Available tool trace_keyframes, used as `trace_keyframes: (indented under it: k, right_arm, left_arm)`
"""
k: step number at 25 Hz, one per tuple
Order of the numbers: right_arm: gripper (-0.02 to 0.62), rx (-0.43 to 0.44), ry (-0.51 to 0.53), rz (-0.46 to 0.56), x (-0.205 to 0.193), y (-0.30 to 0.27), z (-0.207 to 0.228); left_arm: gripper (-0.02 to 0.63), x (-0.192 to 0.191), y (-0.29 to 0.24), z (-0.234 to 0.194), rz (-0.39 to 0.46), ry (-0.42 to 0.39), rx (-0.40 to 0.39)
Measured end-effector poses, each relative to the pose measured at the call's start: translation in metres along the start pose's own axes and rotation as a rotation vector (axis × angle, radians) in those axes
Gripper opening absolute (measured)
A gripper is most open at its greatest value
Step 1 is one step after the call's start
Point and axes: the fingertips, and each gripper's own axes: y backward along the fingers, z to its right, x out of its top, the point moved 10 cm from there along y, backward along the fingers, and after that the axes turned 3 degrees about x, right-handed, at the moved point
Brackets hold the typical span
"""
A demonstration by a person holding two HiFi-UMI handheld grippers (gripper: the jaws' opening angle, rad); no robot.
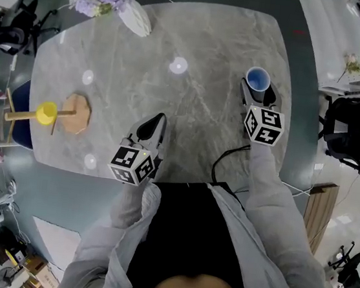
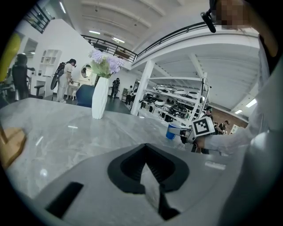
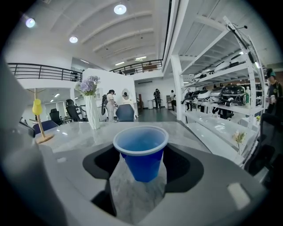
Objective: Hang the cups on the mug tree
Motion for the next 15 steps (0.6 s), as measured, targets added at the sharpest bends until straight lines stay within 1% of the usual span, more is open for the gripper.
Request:
trace_keyframes:
  k: [4, 7, 11, 15]
  right_arm:
    - [0.313, 0.005, 0.017, 0.008, 0.013, 0.018, -0.008]
    - [0.313, 0.004, 0.04, -0.002, 0.023, 0.034, -0.022]
    - [0.313, 0.004, 0.087, -0.029, 0.036, 0.052, -0.049]
    - [0.313, 0.043, 0.116, -0.02, 0.046, 0.064, -0.087]
  left_arm:
    - [0.003, 0.002, 0.008, 0.003, 0.032, -0.006, -0.016]
    - [0.003, 0.004, 0.02, 0.001, 0.051, -0.015, -0.03]
    - [0.004, 0.006, 0.041, -0.009, 0.066, -0.025, -0.034]
    - [0.003, 0.006, 0.073, -0.025, 0.085, -0.025, -0.007]
